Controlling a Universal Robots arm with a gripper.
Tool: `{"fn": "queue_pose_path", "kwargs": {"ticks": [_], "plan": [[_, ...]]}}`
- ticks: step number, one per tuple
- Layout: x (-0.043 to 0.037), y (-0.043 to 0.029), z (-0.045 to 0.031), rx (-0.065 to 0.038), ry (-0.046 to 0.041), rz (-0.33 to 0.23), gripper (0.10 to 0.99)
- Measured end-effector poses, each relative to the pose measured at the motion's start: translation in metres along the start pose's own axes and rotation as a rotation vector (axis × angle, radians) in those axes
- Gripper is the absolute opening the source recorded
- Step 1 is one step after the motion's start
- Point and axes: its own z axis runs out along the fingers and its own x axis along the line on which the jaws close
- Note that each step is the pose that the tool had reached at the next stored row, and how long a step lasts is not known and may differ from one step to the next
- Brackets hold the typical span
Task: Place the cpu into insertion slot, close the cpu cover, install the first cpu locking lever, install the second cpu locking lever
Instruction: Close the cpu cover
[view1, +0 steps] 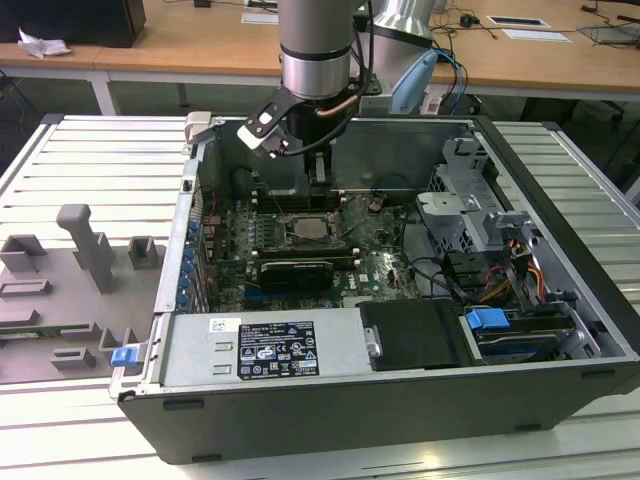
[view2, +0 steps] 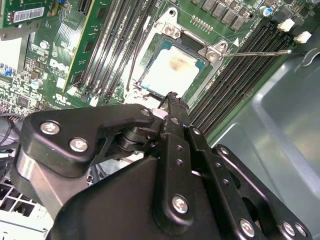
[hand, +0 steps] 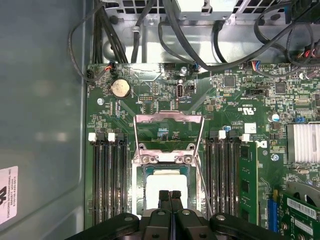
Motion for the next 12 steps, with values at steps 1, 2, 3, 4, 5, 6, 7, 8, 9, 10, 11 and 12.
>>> {"fn": "queue_pose_path", "kwargs": {"ticks": [1,2,3,4,5,6,7,8,9,10,11,12], "plan": [[0.0,0.0001,-0.0011,0.0,0.0,0.0,0.106],[0.0,0.0002,-0.0018,0.0,-0.0001,0.0,0.106],[0.0,0.0002,-0.0029,0.0,0.0,0.0,0.106],[0.0001,0.0004,-0.005,0.0,0.0,0.0,0.106],[0.0002,0.0006,-0.008,0.0,0.0,0.0,0.106],[0.0002,0.0008,-0.01,0.0,0.0,0.0,0.106],[0.0002,0.0016,-0.0104,0.0,0.0002,0.0,0.106],[0.0002,0.0029,-0.0106,0.0,0.0,0.0,0.106],[0.0003,0.0037,-0.0112,0.0,-0.0002,0.0,0.106],[0.0003,0.0038,-0.0127,0.0,0.0,0.0,0.106],[0.0004,0.0043,-0.0183,0.0,0.0,0.0,0.106],[0.0005,0.0047,-0.023,0.0,0.0,0.0,0.106]]}}
